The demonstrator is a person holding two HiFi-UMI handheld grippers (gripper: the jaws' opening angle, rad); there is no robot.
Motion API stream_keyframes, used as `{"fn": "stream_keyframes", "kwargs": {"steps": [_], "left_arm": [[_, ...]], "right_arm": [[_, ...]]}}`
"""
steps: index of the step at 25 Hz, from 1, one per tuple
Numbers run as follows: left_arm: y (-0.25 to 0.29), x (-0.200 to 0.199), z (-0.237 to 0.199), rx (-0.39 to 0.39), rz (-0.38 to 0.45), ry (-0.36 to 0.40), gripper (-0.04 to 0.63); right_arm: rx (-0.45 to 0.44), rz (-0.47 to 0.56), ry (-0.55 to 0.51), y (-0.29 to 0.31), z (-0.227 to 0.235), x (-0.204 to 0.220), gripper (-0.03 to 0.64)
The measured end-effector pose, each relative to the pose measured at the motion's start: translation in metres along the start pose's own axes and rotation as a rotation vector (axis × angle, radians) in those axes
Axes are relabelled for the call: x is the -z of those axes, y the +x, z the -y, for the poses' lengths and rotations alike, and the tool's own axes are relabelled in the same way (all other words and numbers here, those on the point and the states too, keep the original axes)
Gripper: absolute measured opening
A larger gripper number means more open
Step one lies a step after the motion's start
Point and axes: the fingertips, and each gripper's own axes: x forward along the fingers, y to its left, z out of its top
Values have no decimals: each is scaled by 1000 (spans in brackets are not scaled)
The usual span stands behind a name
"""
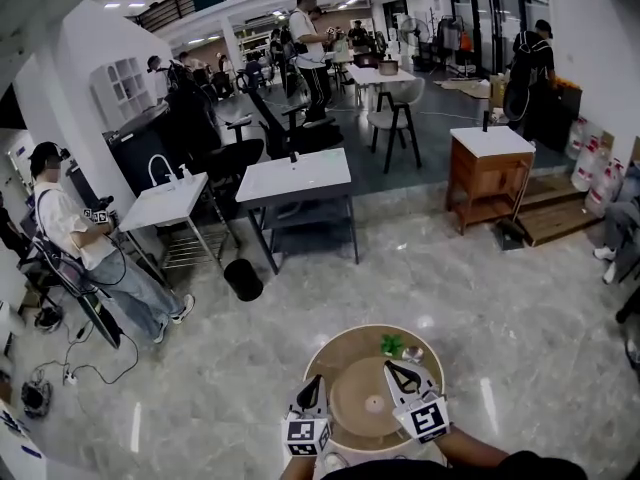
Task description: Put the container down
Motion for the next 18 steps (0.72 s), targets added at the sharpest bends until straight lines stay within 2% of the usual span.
{"fn": "stream_keyframes", "kwargs": {"steps": [12,18], "left_arm": [[6,8,0,40,-39,6,-6],[0,7,-8,42,-42,3,-6]], "right_arm": [[37,-60,34,-2,5,14,-2],[36,-48,27,4,-2,14,-2]]}}
